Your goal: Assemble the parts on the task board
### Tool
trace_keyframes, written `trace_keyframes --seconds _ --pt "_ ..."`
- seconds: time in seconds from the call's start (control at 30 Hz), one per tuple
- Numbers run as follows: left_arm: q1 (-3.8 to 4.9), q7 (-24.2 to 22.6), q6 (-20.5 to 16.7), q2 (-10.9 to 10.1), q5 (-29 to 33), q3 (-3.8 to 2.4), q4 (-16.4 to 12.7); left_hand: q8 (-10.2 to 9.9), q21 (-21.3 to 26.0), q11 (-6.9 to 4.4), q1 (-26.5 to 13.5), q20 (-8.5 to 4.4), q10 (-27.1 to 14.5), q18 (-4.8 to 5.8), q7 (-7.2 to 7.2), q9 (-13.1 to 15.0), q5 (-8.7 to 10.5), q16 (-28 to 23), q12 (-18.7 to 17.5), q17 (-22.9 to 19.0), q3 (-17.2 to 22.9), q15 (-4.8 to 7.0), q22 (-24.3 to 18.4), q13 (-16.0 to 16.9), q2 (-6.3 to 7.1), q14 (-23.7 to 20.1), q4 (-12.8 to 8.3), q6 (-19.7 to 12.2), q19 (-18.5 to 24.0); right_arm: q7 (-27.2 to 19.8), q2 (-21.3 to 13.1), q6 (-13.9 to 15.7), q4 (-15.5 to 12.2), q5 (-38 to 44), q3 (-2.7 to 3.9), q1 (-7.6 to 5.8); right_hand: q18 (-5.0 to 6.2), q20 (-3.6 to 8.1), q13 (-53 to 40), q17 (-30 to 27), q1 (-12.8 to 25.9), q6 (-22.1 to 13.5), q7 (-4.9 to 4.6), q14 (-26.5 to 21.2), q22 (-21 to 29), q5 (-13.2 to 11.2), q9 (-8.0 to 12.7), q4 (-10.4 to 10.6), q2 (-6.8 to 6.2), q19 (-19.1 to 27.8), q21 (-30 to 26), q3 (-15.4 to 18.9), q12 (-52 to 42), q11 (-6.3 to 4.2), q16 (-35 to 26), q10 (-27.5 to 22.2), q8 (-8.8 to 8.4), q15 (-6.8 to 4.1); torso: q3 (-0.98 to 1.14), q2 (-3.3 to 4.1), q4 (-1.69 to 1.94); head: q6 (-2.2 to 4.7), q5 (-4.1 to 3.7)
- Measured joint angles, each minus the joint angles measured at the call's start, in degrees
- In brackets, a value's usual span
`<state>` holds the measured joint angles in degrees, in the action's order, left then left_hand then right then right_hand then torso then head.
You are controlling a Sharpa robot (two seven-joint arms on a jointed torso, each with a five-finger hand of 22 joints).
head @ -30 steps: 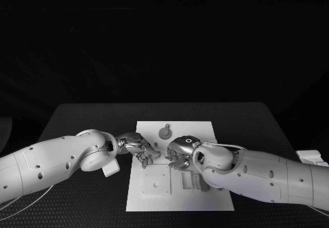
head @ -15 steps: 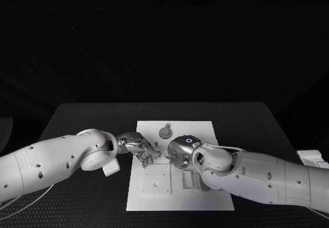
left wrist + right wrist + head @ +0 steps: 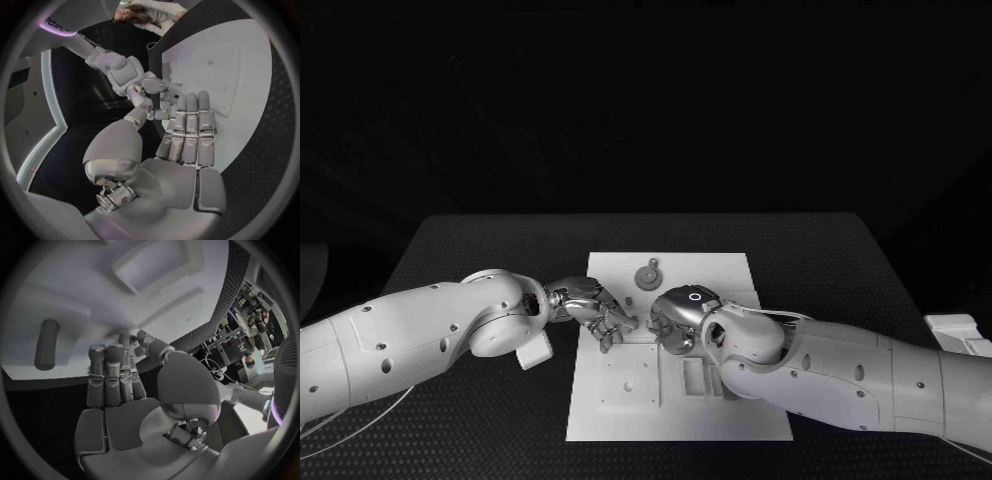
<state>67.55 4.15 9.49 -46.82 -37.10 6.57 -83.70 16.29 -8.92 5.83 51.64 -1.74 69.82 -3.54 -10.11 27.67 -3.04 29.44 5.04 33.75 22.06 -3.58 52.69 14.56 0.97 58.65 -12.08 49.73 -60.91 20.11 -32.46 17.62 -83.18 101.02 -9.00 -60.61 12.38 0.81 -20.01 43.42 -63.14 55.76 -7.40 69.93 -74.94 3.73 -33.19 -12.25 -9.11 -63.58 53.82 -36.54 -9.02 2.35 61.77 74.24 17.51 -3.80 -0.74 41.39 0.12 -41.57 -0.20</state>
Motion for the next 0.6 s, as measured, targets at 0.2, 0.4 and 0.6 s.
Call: trace_keyframes --seconds 0.2,0.4,0.6 --pt "0.0 0.0 0.4 0.0 0.0 0.0 0.0 0.0 0.0 0.0 0.0 0.0 0.0 0.03 0.0 0.0 0.0 -0.3 0.0 0.1 -0.2 0.0 0.0 0.1 0.0 0.0 -0.2 0.0 0.0 0.0 0.3 0.4 0.3 0.3 0.02 0.14 0.02 -0.01 0.0 0.0 0.0 0.0 0.0 0.0 0.0 0.0 -0.1 -0.2 0.0 0.0 0.0 0.2 0.0 -0.01 0.0 0.0 0.19 0.0 -0.02 0.01 0.01 -0.12 0.02" --pt "0.0 0.0 0.7 0.0 0.0 0.0 0.0 0.0 0.0 0.0 0.0 0.0 0.0 0.06 0.0 -0.1 0.0 -0.3 0.0 0.2 -0.1 0.0 0.0 0.1 0.0 0.0 -0.2 0.0 0.0 0.0 0.5 0.7 0.6 0.4 0.03 0.21 0.05 -0.01 -0.1 0.1 0.3 0.0 0.0 0.0 0.0 0.0 -0.1 -0.3 0.3 0.0 0.0 0.0 0.0 0.0 0.0 0.4 0.34 -0.05 -0.03 0.01 0.01 -0.18 0.04" --pt "0.0 0.0 1.0 0.0 0.0 0.0 0.0 0.0 0.0 0.0 0.2 0.0 0.0 0.14 0.0 0.0 0.0 -0.4 0.0 0.3 0.0 0.0 0.0 0.1 -0.24 0.0 -0.6 0.0 0.0 0.0 0.6 1.0 0.9 0.7 0.05 0.31 0.07 -0.1 -0.5 0.3 -0.4 0.6 0.38 0.2 0.0 0.0 -0.6 -3.3 4.06 -0.1 0.0 -0.5 0.0 -0.21 0.0 0.6 0.34 -0.25 -0.04 -0.01 0.01 -0.21 -0.02"
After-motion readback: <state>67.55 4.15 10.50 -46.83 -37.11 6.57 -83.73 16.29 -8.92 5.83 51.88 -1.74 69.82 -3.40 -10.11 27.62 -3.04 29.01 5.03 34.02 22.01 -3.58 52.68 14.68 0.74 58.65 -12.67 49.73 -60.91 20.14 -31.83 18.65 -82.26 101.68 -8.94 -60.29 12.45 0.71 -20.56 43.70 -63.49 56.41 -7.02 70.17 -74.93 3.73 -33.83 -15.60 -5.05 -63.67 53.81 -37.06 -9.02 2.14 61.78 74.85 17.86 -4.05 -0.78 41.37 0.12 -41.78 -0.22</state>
